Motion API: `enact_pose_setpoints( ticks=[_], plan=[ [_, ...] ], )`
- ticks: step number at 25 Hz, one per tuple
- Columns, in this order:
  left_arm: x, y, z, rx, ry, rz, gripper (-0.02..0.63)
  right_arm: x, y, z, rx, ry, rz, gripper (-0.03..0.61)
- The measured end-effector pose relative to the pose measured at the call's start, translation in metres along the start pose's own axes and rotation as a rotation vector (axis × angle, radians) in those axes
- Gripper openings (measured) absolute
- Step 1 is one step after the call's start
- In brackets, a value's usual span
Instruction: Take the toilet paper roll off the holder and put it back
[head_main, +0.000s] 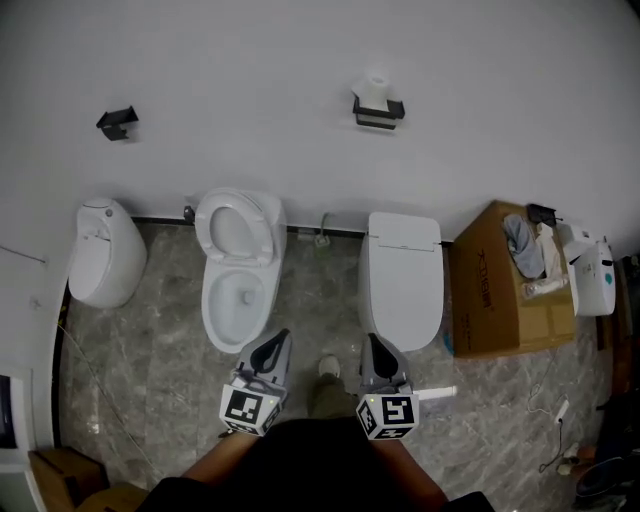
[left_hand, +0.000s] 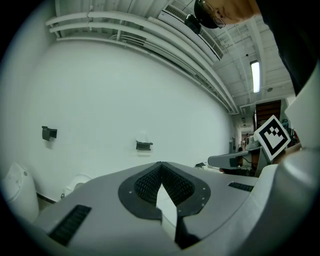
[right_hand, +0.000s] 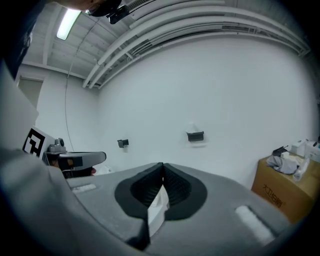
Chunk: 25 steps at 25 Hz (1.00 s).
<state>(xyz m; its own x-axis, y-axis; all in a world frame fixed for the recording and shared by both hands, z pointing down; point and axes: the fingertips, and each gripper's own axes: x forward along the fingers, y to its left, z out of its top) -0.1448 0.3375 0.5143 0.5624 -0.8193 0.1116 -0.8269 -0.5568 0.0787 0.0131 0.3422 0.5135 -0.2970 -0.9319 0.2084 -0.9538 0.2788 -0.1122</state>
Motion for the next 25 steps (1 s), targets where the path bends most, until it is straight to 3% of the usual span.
enact_pose_setpoints(
  ticks=[4,9,16,20,25],
  plan=[
    [0.074,0.001,0.010,-0.017,-0.003,-0.022,0.017,0.055,-0.053,0.022,-0.026,0.004,0.032,-0.002],
    [0.145,0.003,0.013,-0.025,0.016,-0.038,0.017,0.101,-0.114,0.017,0.007,0.059,0.034,-0.003],
    [0.200,0.027,0.021,-0.041,0.014,0.030,0.017,0.154,-0.145,0.028,-0.025,0.084,0.094,-0.003],
    [0.225,0.032,0.027,-0.080,-0.023,0.000,0.017,0.173,-0.157,0.045,-0.032,0.058,0.111,-0.002],
    [0.263,0.041,0.031,-0.055,-0.040,-0.037,0.017,0.195,-0.182,0.050,-0.006,0.043,0.066,-0.002]
  ],
)
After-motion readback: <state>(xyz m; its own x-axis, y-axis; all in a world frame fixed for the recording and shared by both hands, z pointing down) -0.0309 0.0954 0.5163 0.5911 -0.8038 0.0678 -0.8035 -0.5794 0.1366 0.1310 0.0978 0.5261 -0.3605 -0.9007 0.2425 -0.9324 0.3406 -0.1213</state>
